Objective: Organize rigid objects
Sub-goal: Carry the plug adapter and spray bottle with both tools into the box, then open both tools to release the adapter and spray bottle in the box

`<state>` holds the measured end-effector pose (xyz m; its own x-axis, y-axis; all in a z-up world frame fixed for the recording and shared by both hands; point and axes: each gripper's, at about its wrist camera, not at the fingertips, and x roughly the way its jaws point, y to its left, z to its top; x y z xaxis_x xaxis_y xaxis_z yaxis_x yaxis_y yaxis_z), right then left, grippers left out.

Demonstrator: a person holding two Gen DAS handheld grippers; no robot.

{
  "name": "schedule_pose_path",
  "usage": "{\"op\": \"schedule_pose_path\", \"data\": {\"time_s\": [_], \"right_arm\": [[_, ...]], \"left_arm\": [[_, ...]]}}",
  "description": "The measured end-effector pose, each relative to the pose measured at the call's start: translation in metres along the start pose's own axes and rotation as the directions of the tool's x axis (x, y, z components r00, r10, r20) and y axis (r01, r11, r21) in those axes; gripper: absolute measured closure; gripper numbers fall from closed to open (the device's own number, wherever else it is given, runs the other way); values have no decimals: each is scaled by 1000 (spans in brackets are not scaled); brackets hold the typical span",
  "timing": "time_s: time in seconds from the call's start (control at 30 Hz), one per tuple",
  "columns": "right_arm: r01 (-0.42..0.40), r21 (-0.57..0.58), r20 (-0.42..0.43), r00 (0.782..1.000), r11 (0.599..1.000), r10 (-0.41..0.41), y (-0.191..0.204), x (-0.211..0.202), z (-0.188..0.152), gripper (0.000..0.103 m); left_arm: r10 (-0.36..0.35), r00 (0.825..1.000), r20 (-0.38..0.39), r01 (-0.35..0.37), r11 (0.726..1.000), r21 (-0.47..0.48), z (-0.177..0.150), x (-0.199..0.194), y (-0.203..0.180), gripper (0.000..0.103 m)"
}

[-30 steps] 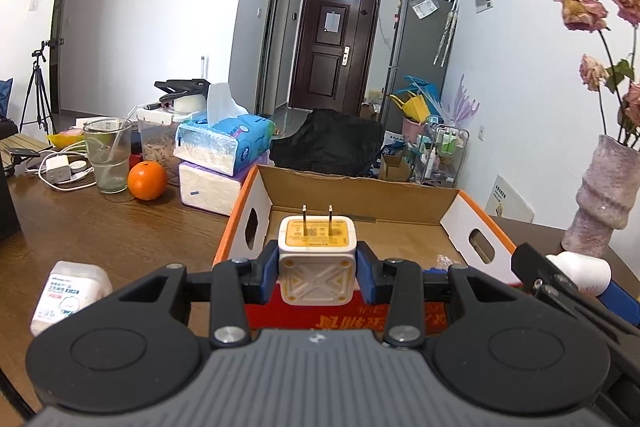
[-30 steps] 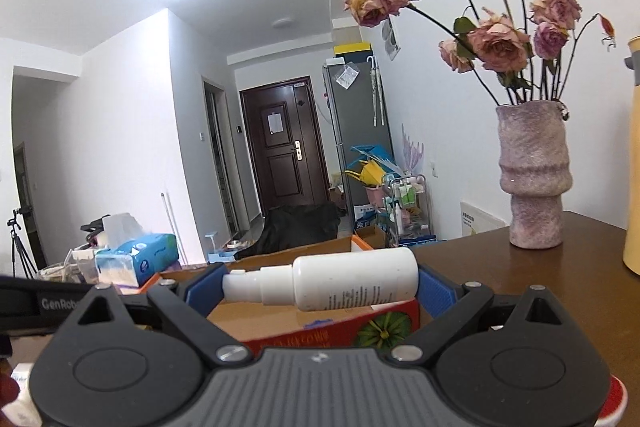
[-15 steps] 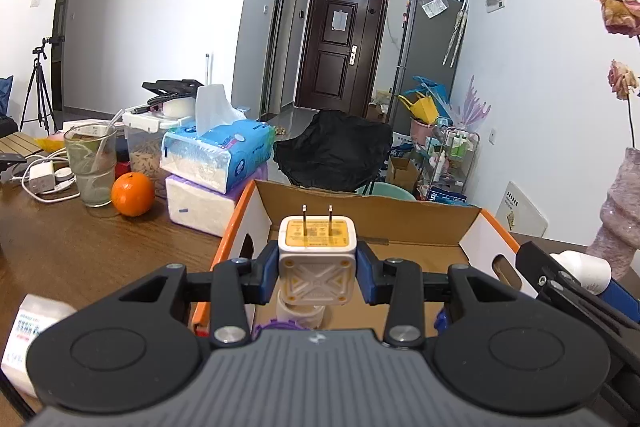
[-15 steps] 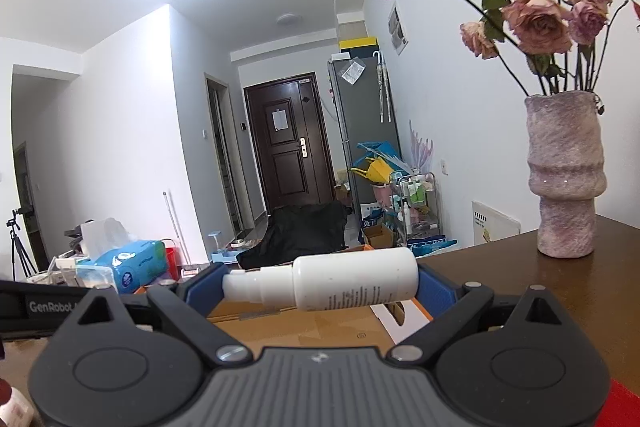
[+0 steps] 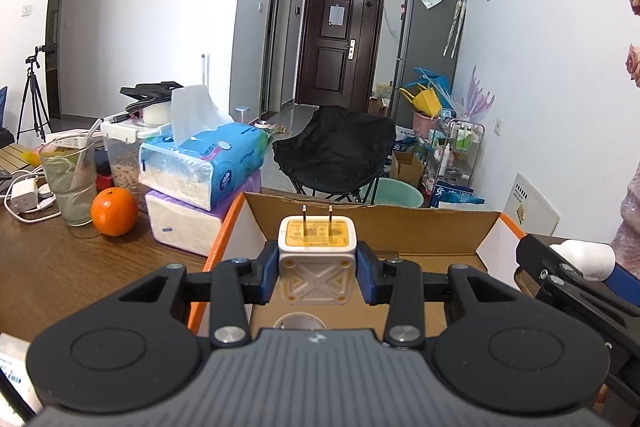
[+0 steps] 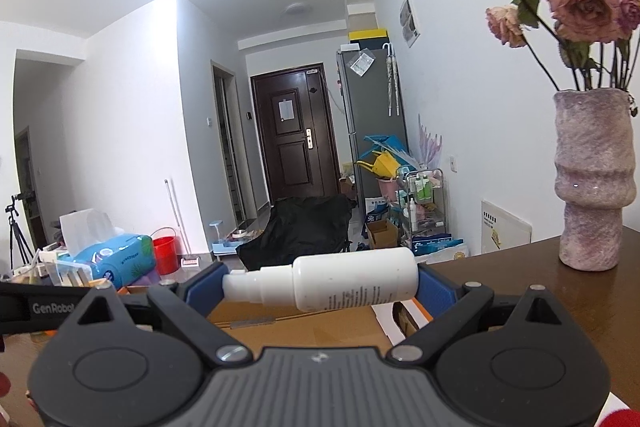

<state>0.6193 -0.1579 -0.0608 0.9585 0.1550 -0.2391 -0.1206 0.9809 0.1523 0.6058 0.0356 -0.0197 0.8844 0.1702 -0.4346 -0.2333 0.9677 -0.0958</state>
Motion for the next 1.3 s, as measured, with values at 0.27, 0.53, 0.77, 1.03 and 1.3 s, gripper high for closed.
{"op": "schedule_pose_path", "data": {"time_s": [0.27, 0.53, 0.77, 1.03, 1.3], "right_arm": [[-11, -40, -43, 999, 999, 9, 6, 23, 1, 5], [-17, -71, -103, 995, 997, 10, 8, 45, 6, 5], [-18, -101, -159, 987, 995, 1, 10, 58, 9, 5], [-9, -129, -234, 972, 992, -22, 15, 65, 15, 5], [-6, -147, -296, 954, 989, -38, 17, 70, 17, 5]], "left_arm": [[5, 1000, -2, -5, 1000, 25, 5, 16, -1, 63], [15, 999, -28, -13, 998, 59, 6, 31, -4, 63], [24, 998, -57, -20, 997, 74, 7, 42, -3, 63], [26, 992, -122, -15, 996, 83, 10, 48, -1, 63], [4, 989, -148, 9, 996, 85, 12, 43, -2, 63]]}}
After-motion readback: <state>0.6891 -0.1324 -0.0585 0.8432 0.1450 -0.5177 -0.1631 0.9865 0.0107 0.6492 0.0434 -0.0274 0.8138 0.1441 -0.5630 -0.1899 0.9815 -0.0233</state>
